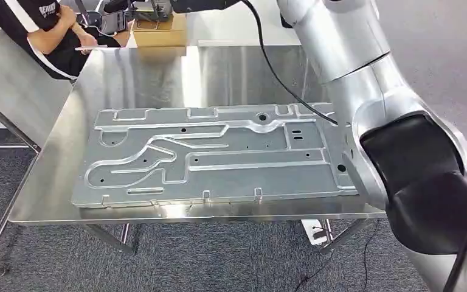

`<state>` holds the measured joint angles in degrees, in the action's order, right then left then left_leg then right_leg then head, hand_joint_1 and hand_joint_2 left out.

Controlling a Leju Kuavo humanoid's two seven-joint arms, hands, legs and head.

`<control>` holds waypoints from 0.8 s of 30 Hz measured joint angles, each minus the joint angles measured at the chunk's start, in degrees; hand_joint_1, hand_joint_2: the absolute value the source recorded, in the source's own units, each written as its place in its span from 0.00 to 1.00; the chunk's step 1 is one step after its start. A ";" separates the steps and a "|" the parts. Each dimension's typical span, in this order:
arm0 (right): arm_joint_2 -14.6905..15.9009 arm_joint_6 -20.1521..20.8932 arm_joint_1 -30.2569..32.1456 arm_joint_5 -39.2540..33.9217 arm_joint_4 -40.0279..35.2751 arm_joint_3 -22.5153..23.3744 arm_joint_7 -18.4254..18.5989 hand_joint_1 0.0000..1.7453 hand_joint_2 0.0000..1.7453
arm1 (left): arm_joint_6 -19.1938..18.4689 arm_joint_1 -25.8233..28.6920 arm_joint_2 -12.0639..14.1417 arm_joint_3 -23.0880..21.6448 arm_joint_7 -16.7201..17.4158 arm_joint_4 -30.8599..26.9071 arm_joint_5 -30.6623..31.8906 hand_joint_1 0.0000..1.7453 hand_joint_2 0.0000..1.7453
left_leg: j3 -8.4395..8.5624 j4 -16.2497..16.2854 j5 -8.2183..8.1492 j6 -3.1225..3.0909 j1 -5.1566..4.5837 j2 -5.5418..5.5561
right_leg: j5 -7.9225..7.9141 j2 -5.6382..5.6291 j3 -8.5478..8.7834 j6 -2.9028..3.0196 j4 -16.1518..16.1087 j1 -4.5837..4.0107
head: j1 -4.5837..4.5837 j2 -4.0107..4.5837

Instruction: Take the parts from the cabinet and place them on the table.

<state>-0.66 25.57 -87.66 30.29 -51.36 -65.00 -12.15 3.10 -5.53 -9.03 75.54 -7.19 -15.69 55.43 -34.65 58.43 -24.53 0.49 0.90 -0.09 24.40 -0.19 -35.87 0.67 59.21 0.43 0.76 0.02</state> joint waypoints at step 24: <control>0.52 0.02 4.43 -9.07 1.14 1.66 1.51 1.00 1.00 | 0.00 -0.01 0.11 0.02 -0.50 -0.07 -0.87 0.00 1.00 | -0.08 -0.35 0.62 -2.01 0.27 -0.03 | 3.55 0.10 -4.69 -1.93 10.84 0.75 | 0.02 0.00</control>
<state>-0.13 25.59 -83.23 21.22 -50.23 -63.34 -10.64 3.10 -5.54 -8.92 75.56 -7.69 -15.76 54.55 -34.72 58.08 -23.91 -1.53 1.17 -0.13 27.95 -0.10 -40.56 -1.26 70.05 1.18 0.79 0.02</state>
